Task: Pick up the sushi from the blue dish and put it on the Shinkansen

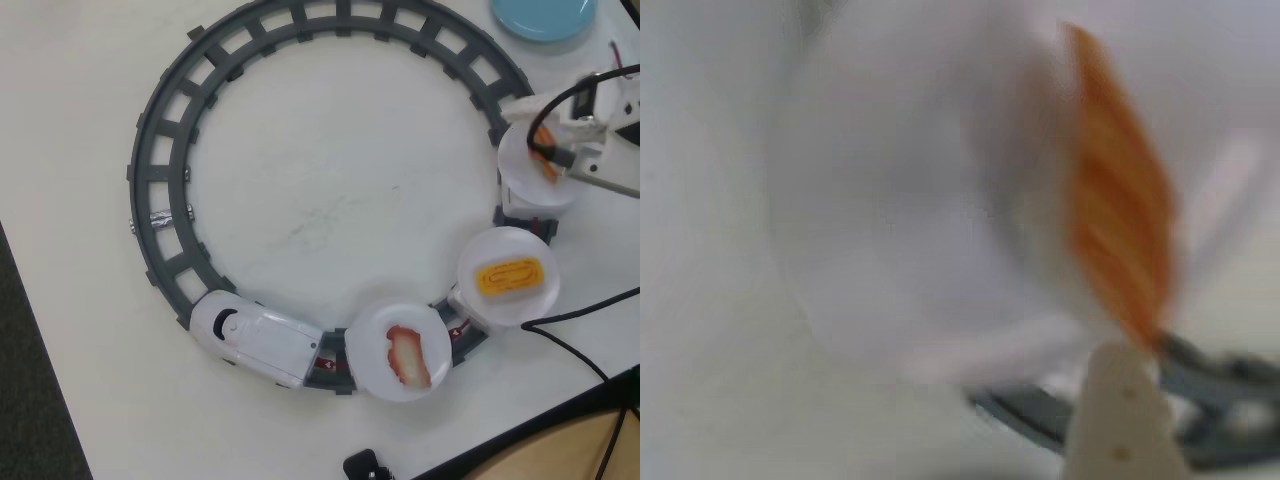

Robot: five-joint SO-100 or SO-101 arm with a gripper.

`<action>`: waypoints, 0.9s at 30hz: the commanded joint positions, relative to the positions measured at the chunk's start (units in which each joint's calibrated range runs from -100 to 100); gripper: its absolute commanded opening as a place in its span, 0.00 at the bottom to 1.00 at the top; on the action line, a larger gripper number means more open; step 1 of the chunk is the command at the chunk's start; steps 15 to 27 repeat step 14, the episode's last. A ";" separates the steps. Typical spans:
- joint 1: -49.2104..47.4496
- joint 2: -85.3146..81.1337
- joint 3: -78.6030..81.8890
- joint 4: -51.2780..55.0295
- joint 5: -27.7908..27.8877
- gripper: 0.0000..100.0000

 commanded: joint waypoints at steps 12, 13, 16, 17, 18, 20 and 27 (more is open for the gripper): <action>-2.25 -26.03 -5.60 11.14 -1.68 0.34; -2.25 -26.03 -5.60 12.08 -1.68 0.34; -2.33 -26.03 -5.60 12.59 -1.68 0.34; -2.33 -26.03 -5.60 12.59 -1.68 0.34; -2.33 -26.03 -5.60 12.59 -1.68 0.34; -2.33 -26.03 -5.60 12.59 -1.68 0.34; -2.33 -26.03 -5.60 12.59 -1.68 0.34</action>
